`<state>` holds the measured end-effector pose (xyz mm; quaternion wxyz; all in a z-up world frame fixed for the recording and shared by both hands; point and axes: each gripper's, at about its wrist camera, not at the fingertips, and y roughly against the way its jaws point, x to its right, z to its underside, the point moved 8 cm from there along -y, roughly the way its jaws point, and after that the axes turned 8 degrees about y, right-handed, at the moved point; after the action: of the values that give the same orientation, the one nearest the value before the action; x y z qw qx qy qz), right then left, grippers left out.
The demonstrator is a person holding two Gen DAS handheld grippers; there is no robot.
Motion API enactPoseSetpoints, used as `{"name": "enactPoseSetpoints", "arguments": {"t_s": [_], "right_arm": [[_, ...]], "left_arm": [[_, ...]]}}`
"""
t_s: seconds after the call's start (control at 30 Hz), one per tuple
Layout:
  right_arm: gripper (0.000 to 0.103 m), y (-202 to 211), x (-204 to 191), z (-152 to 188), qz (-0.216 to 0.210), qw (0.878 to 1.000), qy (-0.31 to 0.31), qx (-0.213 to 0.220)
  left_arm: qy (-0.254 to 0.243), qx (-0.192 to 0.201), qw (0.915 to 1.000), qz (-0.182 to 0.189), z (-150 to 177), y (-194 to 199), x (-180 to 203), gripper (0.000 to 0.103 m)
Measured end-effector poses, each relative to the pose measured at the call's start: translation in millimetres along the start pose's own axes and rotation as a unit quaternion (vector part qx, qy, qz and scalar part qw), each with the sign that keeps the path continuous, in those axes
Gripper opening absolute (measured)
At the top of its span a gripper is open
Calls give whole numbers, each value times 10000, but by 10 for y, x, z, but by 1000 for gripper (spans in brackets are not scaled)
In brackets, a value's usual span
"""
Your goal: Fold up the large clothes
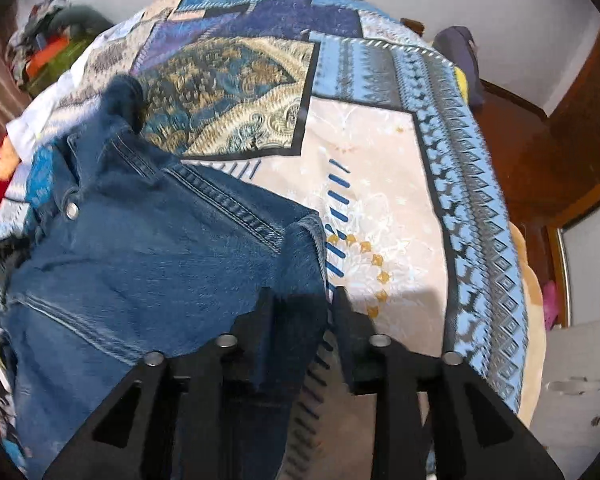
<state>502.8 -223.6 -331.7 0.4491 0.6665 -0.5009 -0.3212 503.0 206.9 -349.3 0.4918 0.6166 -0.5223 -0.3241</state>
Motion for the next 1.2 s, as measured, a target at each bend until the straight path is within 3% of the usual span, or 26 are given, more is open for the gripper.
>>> {"name": "enactPoseSetpoints", "arguments": {"t_s": [0.17,0.23,0.3,0.33,0.37,0.43,0.83,0.93,1.03,1.1,1.17,1.2], "right_arm": [[31,-33,-23,-59,115,9997,237,14],[31,-51,-44,-124,126,9995,260,132],[31,-91,-67,-177,148,9994,224,213],[30,-103,-77,-212,176,9992,228,261],[29,-113,-101,-252,190,9989,291,307],[21,-135,-145,-316,316,9980,449,315],[20,-361,-477,-1109,333,9946,760,629],[20,-174,-468,-1277,751,9900,738,944],[20,309,-360,-1373,1183,9793,580,1538],[21,595,-335,-1348,1041,9778,576,1725],[21,876,-384,-1239,641,9799,653,1771],[21,1022,-420,-1148,448,9809,700,1758]], "left_arm": [[-272,183,9993,-170,-102,-131,151,73],[-469,290,9982,-222,-117,-168,248,43],[-530,465,9965,-450,-128,-158,318,35],[-566,575,9949,-603,-144,-136,306,12],[-621,751,9909,-933,-164,-91,272,12],[-488,884,9911,-862,-185,-11,194,12],[207,940,9891,-1116,-222,165,-569,14],[21,918,9884,-1211,-188,184,-508,17],[-67,977,9883,-1167,-185,294,-473,20],[-48,1129,9876,-1092,-158,489,-435,20],[-38,1295,9873,-918,-135,731,-387,23],[-33,1381,9873,-788,-106,870,-361,30]]}}
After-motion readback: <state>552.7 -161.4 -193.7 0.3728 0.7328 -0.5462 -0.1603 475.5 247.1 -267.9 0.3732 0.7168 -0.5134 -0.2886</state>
